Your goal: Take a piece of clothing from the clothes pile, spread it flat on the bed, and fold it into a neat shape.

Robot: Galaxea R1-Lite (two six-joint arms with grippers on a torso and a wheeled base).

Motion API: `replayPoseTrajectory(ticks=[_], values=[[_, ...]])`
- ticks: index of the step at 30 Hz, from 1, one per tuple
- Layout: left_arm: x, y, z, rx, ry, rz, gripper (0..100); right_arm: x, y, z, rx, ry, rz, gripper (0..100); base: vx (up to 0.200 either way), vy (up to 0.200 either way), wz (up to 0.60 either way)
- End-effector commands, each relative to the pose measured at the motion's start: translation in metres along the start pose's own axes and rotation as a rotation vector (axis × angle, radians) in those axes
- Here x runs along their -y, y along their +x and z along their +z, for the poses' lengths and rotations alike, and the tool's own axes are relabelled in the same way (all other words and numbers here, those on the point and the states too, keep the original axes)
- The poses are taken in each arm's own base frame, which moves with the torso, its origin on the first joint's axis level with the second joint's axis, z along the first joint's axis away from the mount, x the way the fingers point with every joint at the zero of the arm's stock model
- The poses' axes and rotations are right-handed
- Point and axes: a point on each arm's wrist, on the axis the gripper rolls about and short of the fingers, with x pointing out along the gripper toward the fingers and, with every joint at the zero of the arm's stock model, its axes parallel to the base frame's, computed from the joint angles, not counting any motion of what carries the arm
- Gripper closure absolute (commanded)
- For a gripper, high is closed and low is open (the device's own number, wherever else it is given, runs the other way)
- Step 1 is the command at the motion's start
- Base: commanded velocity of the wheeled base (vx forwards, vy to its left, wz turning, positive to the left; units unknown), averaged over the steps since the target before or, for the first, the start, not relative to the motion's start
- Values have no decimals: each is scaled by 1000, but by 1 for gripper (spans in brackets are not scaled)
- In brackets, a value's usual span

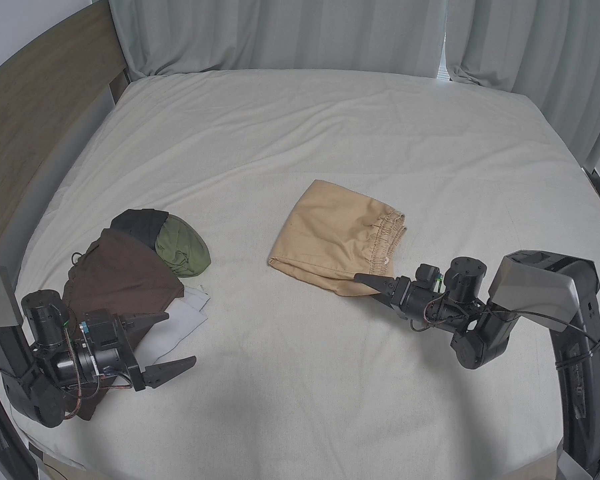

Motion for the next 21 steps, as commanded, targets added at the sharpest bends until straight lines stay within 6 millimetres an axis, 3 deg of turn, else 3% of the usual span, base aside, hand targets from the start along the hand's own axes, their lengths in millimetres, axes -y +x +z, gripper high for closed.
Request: replayPoseTrajectory(ticks=[1,7,9,12,16,21], values=[[-1,0,1,4,6,2,0,-57,-23,-7,-14,-53,73,0,0,0,0],[-1,0,1,5,7,2,0,-96,-37,0,4,-96,147,0,0,0,0],[-1,0,1,5,7,2,0,-101,-37,2,11,-102,158,0,0,0,0],[-1,1,2,7,8,-1,0,-116,-32,21,43,-112,226,0,0,0,0],[-1,1,1,5,6,-1,0,-119,-20,44,95,-136,268,0,0,0,0],[-1,1,1,5,5,0,0,-99,1,63,123,-132,253,0,0,0,0]])
